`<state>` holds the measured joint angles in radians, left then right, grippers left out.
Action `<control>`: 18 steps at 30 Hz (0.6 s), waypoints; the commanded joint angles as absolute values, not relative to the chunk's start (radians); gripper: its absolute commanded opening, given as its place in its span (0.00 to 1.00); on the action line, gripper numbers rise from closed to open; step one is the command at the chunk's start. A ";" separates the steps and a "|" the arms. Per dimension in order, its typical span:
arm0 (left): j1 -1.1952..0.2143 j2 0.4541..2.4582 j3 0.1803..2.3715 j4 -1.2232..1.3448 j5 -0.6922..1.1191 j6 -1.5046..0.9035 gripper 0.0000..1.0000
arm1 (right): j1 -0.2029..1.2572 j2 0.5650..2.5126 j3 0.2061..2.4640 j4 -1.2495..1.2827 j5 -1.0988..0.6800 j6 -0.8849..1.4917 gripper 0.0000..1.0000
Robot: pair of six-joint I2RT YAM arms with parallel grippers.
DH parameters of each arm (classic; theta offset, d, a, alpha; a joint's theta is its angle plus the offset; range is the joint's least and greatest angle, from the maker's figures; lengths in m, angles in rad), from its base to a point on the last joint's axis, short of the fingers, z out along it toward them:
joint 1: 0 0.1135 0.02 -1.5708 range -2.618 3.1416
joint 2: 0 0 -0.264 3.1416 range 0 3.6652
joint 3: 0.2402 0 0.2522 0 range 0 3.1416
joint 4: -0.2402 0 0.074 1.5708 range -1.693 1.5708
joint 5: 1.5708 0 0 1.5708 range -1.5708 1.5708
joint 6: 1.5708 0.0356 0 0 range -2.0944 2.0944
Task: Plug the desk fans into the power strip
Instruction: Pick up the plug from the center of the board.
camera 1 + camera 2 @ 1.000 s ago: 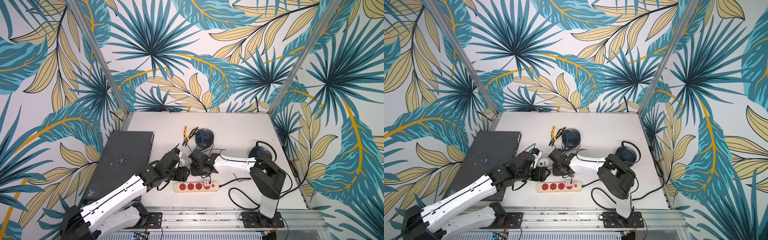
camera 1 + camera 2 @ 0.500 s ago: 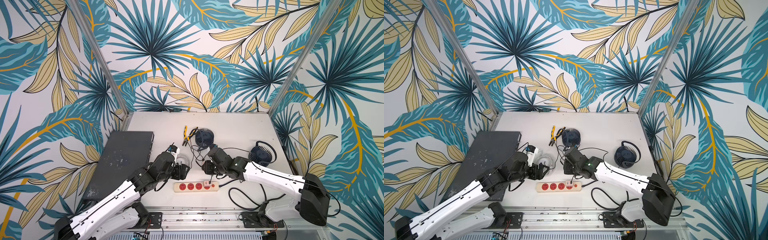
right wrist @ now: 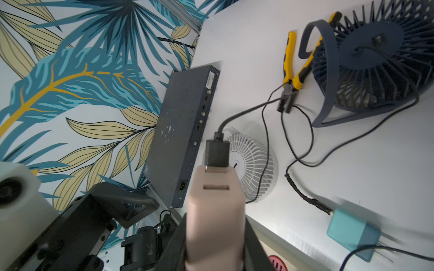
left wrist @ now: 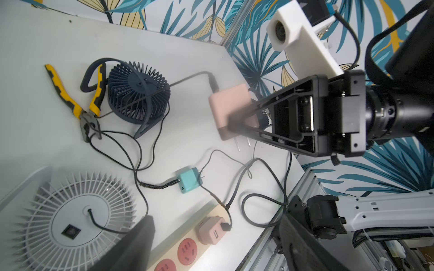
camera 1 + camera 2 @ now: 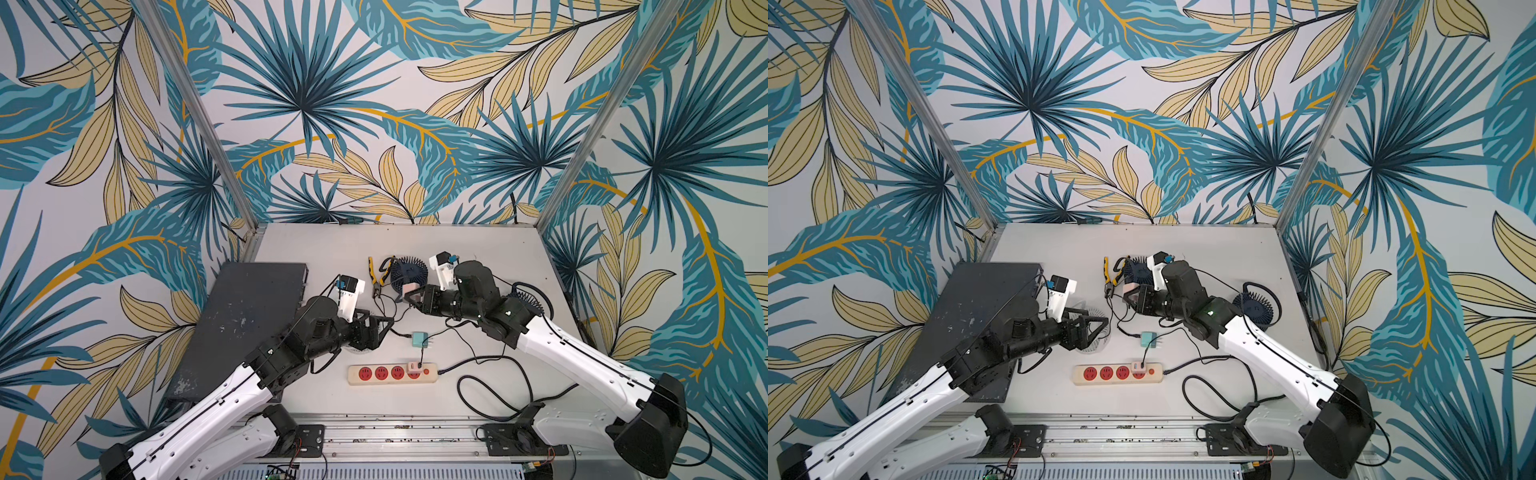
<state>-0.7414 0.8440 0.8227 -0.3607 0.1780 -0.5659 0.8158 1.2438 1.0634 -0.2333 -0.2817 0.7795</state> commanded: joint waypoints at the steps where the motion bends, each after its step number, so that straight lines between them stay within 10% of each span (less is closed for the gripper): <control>1: -0.735 0.863 0.893 -0.292 0.212 -0.556 0.89 | 0.774 1.223 1.144 -0.195 -0.376 0.713 0.20; 18: -0.646 0.963 0.865 0.028 0.491 -0.741 0.83 | 0.738 1.254 1.179 -0.009 -0.634 0.748 0.23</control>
